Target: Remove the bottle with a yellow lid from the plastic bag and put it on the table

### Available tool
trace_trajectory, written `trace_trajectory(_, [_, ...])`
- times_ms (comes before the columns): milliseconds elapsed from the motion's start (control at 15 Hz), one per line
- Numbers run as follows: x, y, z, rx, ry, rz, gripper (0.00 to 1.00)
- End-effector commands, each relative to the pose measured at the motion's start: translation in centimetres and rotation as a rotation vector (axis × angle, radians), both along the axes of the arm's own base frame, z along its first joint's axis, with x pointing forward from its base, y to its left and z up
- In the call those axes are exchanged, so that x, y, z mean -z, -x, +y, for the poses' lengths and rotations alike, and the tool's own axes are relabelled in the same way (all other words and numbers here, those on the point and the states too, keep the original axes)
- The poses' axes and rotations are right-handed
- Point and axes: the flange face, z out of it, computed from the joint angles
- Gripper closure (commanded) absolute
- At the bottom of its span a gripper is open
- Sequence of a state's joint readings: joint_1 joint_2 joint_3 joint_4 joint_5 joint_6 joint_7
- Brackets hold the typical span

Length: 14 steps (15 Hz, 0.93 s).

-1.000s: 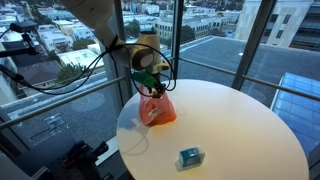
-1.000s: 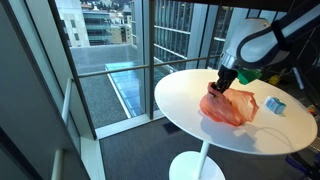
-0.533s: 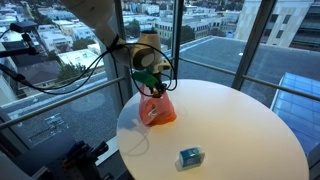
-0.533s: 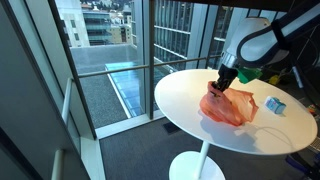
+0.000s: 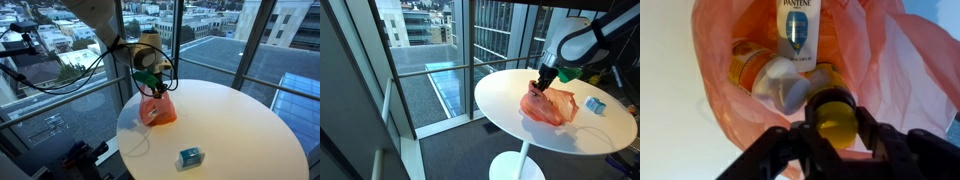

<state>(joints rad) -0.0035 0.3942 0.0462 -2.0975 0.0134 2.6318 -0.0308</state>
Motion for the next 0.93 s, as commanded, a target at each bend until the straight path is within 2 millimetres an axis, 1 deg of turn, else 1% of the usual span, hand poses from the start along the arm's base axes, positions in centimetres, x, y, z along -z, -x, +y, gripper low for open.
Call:
trace_trajectory(0, [-1.4,0.5,-0.5,-0.007,0.011,0.003,0.81])
trace_trajectory(267, [-2.5,1.2,-0.6,-0.011,0.009,0.018,0.81])
trace_trajectory(600, [-3.5,2.7,-0.9,-0.018,0.015,0.088,0.81])
trace_trajectory(867, [-4.3,4.1,-1.8,-0.003,0.040,0.129,0.81])
